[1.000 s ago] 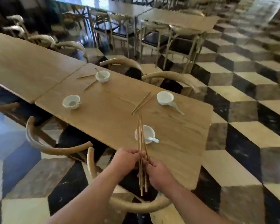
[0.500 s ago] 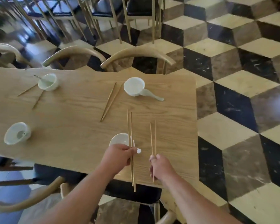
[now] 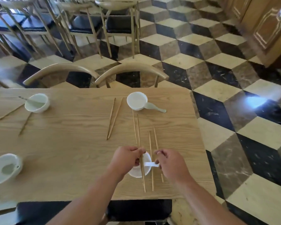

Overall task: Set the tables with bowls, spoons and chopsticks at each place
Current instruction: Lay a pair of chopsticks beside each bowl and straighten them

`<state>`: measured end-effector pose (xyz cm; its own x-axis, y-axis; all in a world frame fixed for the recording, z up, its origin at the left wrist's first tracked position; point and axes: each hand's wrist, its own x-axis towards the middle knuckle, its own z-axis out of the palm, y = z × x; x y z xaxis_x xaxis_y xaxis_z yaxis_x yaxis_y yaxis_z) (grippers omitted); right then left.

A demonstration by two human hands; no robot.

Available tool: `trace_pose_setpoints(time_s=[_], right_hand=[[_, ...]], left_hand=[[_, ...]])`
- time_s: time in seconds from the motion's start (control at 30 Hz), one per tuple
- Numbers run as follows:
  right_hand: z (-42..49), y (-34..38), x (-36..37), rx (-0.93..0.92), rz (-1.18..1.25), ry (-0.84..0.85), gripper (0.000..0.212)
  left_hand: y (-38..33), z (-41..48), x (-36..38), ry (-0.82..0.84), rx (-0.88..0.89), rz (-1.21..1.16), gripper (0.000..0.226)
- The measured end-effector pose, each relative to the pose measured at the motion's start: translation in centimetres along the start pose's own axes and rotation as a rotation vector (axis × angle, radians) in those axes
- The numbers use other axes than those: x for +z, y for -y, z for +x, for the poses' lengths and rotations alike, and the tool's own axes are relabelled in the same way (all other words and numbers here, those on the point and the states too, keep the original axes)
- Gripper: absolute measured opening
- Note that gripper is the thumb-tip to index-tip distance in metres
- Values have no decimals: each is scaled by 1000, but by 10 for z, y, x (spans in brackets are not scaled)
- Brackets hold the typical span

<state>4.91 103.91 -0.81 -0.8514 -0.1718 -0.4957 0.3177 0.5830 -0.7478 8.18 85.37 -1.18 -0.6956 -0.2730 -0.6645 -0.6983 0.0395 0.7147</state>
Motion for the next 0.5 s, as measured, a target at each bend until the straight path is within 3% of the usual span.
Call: trace_pose_setpoints(time_s=[0.17,0.37,0.5], right_hand=[[-48,96,120,135,234,305,25],[-104,172,287,174,308,339,18],[-107,193,363,211,264,377,15]], left_hand=[[19,-16,-130,3,92,-73,24],[73,-44,-306,5,93,-11,31],[115,-43,-369,-14,73,51,43]])
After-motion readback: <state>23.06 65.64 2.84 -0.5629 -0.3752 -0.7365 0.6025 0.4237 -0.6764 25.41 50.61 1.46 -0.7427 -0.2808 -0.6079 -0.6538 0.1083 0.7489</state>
